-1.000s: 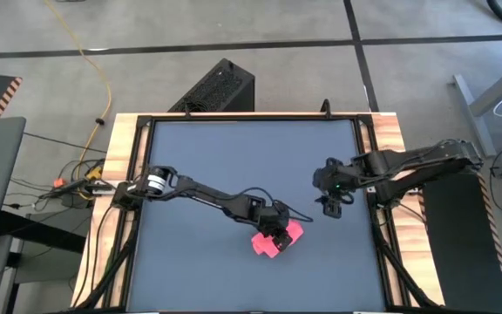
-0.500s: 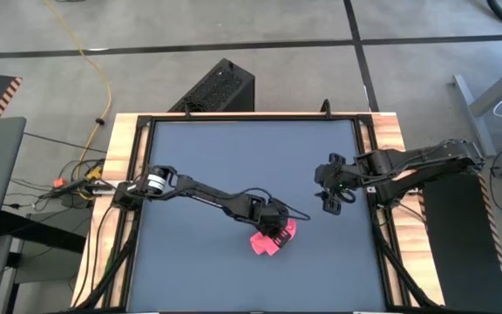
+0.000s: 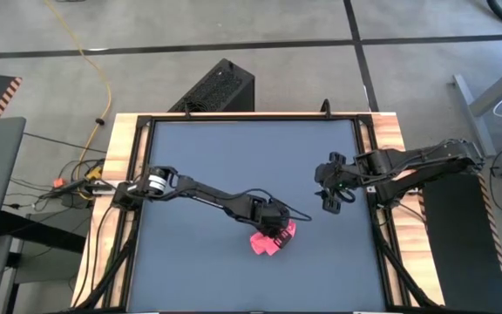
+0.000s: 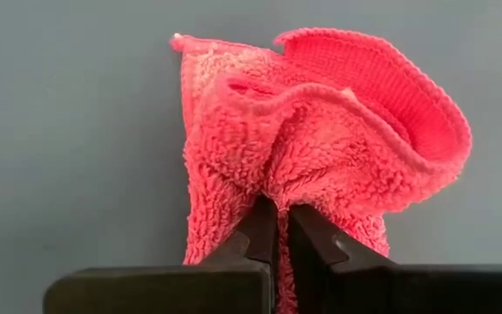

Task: Roll towel
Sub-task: Roll the pink towel

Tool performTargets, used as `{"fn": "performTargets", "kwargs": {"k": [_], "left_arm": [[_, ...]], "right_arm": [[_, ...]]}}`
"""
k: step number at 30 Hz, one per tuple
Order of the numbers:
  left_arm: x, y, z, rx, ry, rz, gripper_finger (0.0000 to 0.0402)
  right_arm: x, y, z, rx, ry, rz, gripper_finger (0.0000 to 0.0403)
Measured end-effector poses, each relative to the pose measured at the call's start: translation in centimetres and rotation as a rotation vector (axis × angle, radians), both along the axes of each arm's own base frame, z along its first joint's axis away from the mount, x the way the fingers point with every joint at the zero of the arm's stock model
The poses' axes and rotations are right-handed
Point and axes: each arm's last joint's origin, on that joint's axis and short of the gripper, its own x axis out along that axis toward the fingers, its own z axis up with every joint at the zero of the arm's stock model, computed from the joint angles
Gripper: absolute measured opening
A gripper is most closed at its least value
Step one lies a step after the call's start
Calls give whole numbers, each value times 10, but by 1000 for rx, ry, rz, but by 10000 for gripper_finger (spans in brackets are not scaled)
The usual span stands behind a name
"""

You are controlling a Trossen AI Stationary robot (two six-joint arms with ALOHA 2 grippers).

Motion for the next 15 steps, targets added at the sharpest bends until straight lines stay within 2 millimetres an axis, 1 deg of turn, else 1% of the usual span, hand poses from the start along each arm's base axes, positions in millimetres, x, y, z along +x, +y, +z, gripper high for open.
{"fn": "performTargets", "kwargs": {"k": [2,6,8,10,15], "left_arm": [[2,-2,11,36,9,-16,1],[6,-2,41,138,31,-36,0],[2,0,52,170,78,-51,0],[0,1,58,191,110,-54,0],[-11,4,66,219,233,-42,0]], "right_arm": [[0,-1,0,-19,3,-9,260],[-2,-2,-1,-52,13,-19,260],[-2,-2,-1,-55,16,-23,260],[-2,-4,-1,-55,16,-32,260],[-1,-9,-1,-55,17,-57,260]]}}
